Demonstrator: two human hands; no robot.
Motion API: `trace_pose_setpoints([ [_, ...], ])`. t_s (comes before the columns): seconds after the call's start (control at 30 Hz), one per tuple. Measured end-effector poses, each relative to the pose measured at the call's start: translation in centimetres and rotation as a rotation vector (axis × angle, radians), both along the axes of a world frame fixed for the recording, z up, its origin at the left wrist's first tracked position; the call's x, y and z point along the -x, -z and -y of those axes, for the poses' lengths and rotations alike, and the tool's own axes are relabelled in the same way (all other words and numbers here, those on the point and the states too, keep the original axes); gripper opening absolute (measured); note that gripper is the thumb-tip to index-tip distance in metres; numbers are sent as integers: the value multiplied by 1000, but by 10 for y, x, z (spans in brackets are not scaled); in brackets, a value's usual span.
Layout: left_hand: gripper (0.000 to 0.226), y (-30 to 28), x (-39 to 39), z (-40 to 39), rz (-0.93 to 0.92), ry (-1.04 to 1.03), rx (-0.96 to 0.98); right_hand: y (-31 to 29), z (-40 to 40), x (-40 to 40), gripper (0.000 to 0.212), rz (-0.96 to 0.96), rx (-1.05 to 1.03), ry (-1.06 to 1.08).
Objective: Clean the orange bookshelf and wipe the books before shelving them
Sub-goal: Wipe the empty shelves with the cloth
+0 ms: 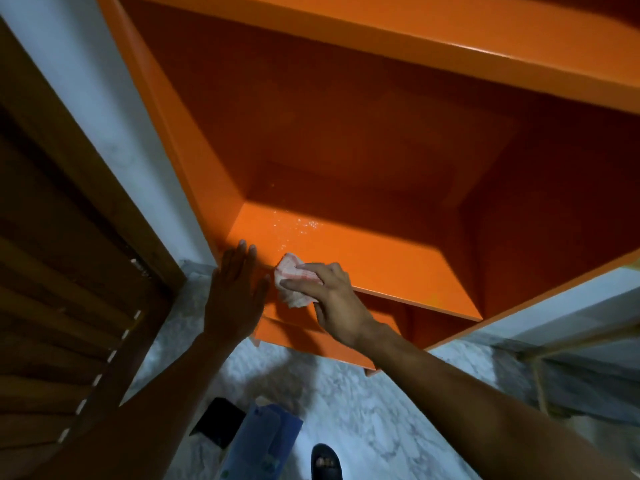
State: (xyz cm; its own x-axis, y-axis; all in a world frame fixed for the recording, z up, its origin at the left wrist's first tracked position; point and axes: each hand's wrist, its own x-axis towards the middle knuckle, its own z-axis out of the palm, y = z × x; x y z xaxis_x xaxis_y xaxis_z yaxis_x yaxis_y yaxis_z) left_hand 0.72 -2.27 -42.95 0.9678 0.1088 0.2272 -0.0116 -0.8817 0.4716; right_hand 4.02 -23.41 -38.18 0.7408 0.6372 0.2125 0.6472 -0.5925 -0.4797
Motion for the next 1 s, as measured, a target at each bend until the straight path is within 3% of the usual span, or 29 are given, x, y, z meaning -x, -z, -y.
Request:
trace_pose_setpoints([
  [0.13,70,-7,2,-12,16,-12,46,-22,-4,-34,68,74,-177,165],
  [0.23,76,-5,4,-17,6,-7,53,-26,17,-89,71,102,-185,445],
  [0.3,76,-2,3,-17,23,-20,79,-18,34,-121,71,82,-93,492],
  [0.37,74,1,2,-18,41,-11,98,-4,43,-143,61,73,47,408],
  [0.43,71,5,2,-20,22,4,114,6,36,-153,51,64,52,356],
  [0.57,65,8,3,-23,38,51,145,1,-7,-135,56,113,154,253],
  [0.77,50,-8,18,-35,117,-21,265,10,-45,-73,49,-24,132,-6],
  [0.9,59,-13,29,-40,167,-76,276,4,-46,-29,70,-67,9,-248],
  [1.0,66,-9,30,-43,107,-84,292,-2,-41,-12,66,-63,-85,-308],
])
